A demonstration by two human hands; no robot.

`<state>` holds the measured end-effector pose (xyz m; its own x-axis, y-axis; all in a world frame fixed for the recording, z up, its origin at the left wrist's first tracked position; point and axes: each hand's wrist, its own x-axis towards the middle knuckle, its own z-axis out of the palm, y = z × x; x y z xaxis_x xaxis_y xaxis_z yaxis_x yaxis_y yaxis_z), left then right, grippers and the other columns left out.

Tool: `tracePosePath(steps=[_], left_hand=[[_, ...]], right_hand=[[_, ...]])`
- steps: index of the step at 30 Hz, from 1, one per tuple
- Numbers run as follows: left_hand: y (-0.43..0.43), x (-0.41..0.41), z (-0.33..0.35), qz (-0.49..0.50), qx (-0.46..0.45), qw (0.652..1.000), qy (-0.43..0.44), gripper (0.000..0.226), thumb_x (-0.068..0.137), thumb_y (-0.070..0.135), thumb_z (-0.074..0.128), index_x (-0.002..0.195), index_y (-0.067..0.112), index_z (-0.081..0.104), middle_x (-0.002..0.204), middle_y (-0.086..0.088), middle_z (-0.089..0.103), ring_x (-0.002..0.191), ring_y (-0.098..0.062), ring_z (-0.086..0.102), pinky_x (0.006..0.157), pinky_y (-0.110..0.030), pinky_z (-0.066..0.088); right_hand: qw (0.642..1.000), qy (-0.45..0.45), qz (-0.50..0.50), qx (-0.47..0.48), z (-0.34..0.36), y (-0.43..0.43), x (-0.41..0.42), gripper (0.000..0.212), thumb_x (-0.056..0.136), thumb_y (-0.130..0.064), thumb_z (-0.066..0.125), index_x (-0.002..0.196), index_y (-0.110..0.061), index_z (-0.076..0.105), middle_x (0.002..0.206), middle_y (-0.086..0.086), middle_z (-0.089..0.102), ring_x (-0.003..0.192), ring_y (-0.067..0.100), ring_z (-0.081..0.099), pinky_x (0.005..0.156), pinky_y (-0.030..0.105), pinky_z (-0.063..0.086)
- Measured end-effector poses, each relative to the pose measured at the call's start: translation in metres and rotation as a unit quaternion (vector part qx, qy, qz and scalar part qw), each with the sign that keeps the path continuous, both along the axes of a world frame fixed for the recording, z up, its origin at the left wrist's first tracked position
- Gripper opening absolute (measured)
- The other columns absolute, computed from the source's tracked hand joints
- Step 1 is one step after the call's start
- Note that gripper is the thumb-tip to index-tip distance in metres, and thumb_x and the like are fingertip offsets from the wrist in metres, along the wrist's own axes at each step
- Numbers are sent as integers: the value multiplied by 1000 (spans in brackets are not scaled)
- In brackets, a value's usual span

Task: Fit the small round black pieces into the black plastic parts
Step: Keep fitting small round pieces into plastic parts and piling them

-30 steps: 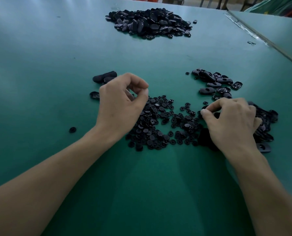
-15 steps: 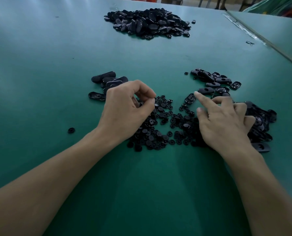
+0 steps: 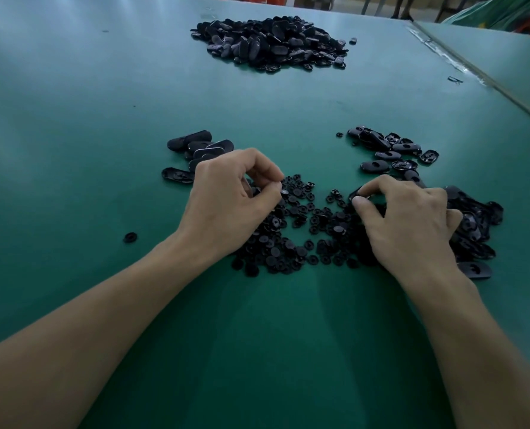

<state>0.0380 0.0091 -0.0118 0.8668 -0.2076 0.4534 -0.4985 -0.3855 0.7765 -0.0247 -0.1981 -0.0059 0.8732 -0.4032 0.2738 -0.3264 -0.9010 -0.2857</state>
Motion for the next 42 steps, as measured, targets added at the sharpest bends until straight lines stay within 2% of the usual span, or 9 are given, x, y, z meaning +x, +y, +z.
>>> tracePosePath(steps=[5, 14, 18, 21, 23, 29, 33, 36, 42], left_hand=[[0, -1, 0, -4, 5, 1000, -3, 16, 81, 12, 74, 79, 27, 70, 70, 15, 64, 49, -4, 49, 53, -8, 38], [0, -2, -1, -11, 4, 1000, -5, 16, 81, 12, 74, 79, 27, 70, 69, 16, 62, 49, -3, 48, 53, -8, 37], [0, -1, -1, -14, 2, 1000, -13, 17, 82, 13, 74, 80, 29, 69, 69, 16, 62, 49, -4, 48, 54, -8, 37], [0, -3, 0, -29, -13, 999, -23, 8, 83, 20, 75, 84, 27, 70, 69, 15, 63, 50, -6, 49, 54, -11, 39], [-1, -5, 1, -43, -27, 998, -29, 4, 85, 28, 75, 87, 28, 71, 65, 13, 63, 49, -7, 50, 53, -11, 39], [0, -8, 1, -80, 1, 996, -26, 28, 85, 51, 65, 101, 30, 74, 61, 15, 66, 44, 0, 49, 49, -9, 34], [-1, -6, 1, -90, 2, 996, -24, 27, 86, 51, 64, 100, 31, 75, 71, 14, 70, 57, -7, 62, 53, -18, 43], [-1, -6, 1, -112, -27, 993, -22, 21, 88, 43, 66, 96, 26, 75, 75, 5, 73, 62, -12, 65, 54, -15, 43], [-2, -5, 4, -121, -85, 989, 4, 6, 87, 29, 75, 86, 33, 71, 72, 17, 70, 61, 5, 58, 56, -6, 38]], right_hand=[[1000, -16, 8, 17, 2, 1, -1, 10, 95, -41, 61, 97, -32, 66, 71, -21, 38, 111, 26, 43, 79, 36, 16], [997, -57, 14, 55, 2, 1, 0, 27, 87, -33, 72, 112, -29, 61, 107, -3, 53, 113, 26, 47, 83, 35, 23], [985, -136, 53, 92, 5, 2, -1, 25, 86, -18, 75, 110, -22, 69, 90, -6, 66, 89, 19, 63, 89, 43, 50], [969, -193, 86, 129, 9, 5, -3, 16, 84, -21, 79, 100, -20, 76, 79, -16, 68, 67, -1, 59, 77, 13, 52], [951, -221, 120, 180, 11, 11, -5, 12, 82, -23, 81, 94, -23, 77, 76, -25, 65, 63, 0, 61, 68, 8, 49], [891, -241, 224, 314, 12, 36, -9, 10, 82, -23, 80, 90, -29, 77, 71, -12, 73, 63, 10, 68, 61, 31, 58], [881, -218, 264, 327, 7, 44, -10, 23, 82, -10, 75, 100, -25, 77, 90, -17, 75, 82, 0, 71, 75, 17, 54], [876, -208, 271, 339, 4, 44, -9, 25, 83, -9, 74, 102, -24, 77, 91, -15, 76, 82, 3, 72, 76, 21, 55], [866, -194, 266, 376, 6, 46, -11, 24, 85, -11, 73, 103, -27, 75, 83, -7, 75, 76, 14, 72, 70, 27, 57]])
